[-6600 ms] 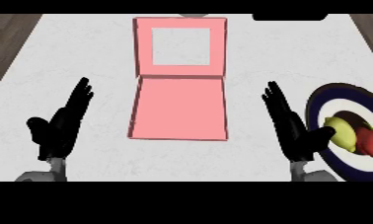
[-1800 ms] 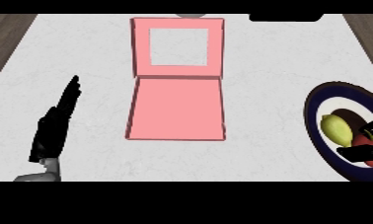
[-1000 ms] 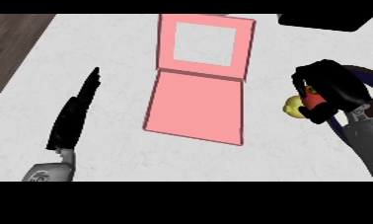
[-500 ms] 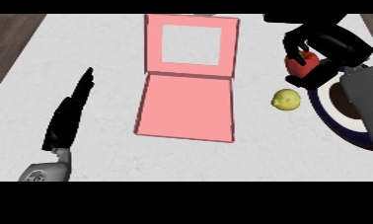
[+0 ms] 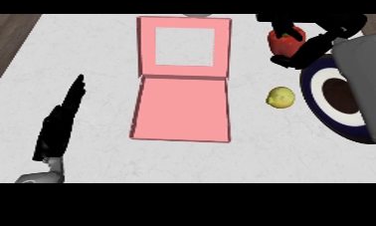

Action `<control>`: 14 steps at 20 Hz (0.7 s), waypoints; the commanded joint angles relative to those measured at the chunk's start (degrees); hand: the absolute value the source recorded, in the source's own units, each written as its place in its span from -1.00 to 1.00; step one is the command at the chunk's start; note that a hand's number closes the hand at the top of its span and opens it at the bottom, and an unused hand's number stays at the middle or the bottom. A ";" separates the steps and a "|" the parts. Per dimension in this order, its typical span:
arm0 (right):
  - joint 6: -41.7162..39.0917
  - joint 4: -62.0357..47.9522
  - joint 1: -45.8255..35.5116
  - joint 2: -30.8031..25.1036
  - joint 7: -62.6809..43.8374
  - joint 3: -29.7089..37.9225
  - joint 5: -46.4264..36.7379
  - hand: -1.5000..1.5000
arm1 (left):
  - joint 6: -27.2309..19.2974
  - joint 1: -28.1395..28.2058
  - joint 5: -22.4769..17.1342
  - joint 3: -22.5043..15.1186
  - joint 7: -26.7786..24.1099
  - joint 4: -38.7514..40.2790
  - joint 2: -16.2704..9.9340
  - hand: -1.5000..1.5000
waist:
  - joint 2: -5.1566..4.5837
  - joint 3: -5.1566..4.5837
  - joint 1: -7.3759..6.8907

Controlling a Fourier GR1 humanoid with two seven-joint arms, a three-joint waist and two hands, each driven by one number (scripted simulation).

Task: Pick the bell pepper from the plate and place it in the cardboard box

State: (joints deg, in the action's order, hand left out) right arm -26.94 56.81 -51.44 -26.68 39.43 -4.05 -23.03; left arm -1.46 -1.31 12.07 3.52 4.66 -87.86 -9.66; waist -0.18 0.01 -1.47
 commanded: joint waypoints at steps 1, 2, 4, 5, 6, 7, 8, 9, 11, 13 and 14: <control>-7.33 1.43 -4.57 3.50 -1.70 -1.17 2.86 1.00 | -1.02 -1.12 0.96 -0.40 -0.89 2.06 1.00 0.00 | 0.19 -0.05 0.99; -6.07 4.22 -2.81 5.11 -4.26 -1.23 3.35 1.00 | -1.38 2.33 0.98 -0.12 -1.80 -0.03 0.97 0.00 | 0.33 -0.04 1.06; -6.59 5.73 -2.96 5.43 -7.30 -1.33 3.29 1.00 | 1.02 1.08 -0.89 1.34 -1.02 0.87 -0.54 0.00 | 0.25 -0.03 1.19; -4.72 7.02 -4.85 9.40 -12.28 -3.16 2.81 1.00 | 0.10 4.33 0.56 -0.77 -1.70 -1.68 0.81 0.00 | 0.37 -0.04 0.94; -4.56 7.60 -5.30 11.03 -13.97 -3.37 3.09 1.00 | -1.58 0.84 1.17 -0.15 0.08 -0.26 1.41 0.00 | 0.31 -0.04 1.18; -5.37 8.52 -3.82 10.20 -14.00 -3.33 2.65 1.00 | 0.25 3.42 -0.24 1.63 -3.23 -0.28 -0.60 0.00 | 0.29 -0.04 1.13; -7.26 6.15 -10.35 11.55 -19.07 -2.31 4.05 1.00 | -0.94 2.68 0.96 0.21 1.26 -3.14 0.51 0.00 | 0.33 -0.04 0.77; -3.25 9.47 -5.72 14.37 -18.16 -4.93 1.36 1.00 | -0.21 1.95 0.77 0.10 0.44 -2.03 0.39 0.00 | 0.30 -0.03 1.13; -5.13 10.32 -6.96 15.27 -21.82 -4.41 1.95 1.00 | 0.19 -2.86 0.25 1.86 2.28 1.02 -0.80 0.00 | 0.27 -0.03 1.46; -2.01 6.75 -8.72 19.66 -23.12 -6.90 -1.02 1.00 | -0.11 -0.61 0.54 0.31 2.20 -1.87 0.58 0.00 | 0.19 -0.03 0.91; -0.50 2.94 -9.04 20.77 -20.87 -8.27 -3.05 1.00 | -0.35 -1.29 0.59 1.40 1.36 0.55 0.00 0.00 | 0.02 -0.04 0.65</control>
State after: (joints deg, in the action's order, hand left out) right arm -29.63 63.22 -59.05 -10.51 19.99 -9.58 -22.84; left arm -1.38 -1.06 12.35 4.40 5.40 -88.44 -9.64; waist 0.04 -0.03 -0.57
